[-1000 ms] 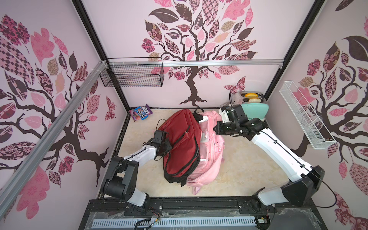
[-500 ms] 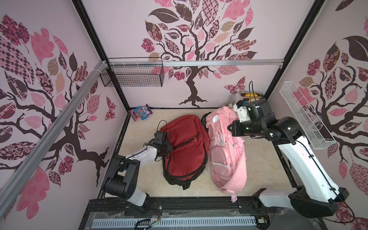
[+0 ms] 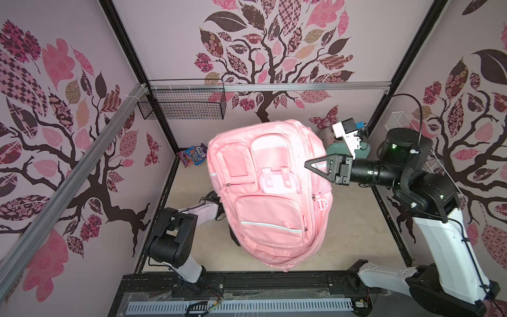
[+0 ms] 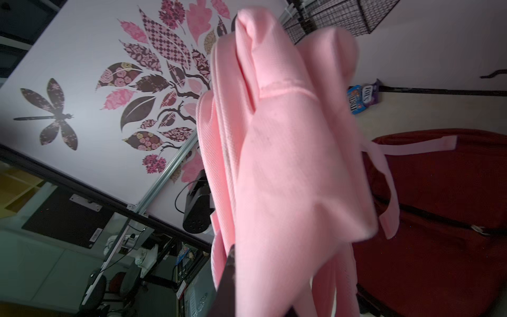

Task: Zip up the backpack
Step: Place the backpack on the backpack.

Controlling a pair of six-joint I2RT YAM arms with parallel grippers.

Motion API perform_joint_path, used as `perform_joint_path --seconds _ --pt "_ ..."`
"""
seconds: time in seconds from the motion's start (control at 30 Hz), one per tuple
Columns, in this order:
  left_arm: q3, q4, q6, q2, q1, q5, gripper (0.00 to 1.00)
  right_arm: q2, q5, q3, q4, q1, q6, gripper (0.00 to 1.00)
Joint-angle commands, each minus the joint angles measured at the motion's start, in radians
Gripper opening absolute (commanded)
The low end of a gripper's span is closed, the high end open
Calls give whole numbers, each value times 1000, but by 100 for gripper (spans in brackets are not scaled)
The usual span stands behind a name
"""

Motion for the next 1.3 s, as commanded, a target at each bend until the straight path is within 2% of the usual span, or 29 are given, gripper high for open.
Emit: perform_joint_path --seconds 0.0,0.17,0.23,0.33,0.43,0.53,0.67,0.73,0.87,1.0,1.07,1.17,1.27 --pt "-93 28 -43 12 -2 66 0 32 -84 -97 350 -40 86 0" --pt "-148 86 -59 -58 -2 100 0 137 -66 -492 632 -220 168 0" --pt "-152 74 -60 -73 -2 112 1 220 -27 -568 649 -254 119 0" --pt "-155 57 -58 -98 -2 106 1 335 -28 -625 694 -275 96 0" --pt "-142 28 -55 -126 -2 92 1 402 29 -652 716 -277 67 0" --pt "-117 -21 -43 -162 -3 88 2 453 84 -637 663 -279 17 0" --pt "-17 -218 -6 -231 -29 4 1 495 176 -596 535 -278 -80 0" --pt "39 -323 8 -281 -47 -54 1 497 205 -608 530 -279 -93 0" --pt "138 -546 15 -367 -52 -195 12 505 212 -613 539 -278 -81 0" --pt "205 -762 12 -454 -53 -432 36 516 206 -608 549 -280 -58 0" --pt "220 -836 7 -489 -49 -504 46 517 198 -611 557 -280 -46 0" --pt "222 -878 11 -526 -46 -500 51 516 182 -607 568 -280 -30 0" --pt "124 -745 27 -593 -36 -337 55 510 176 -602 566 -279 -19 0"
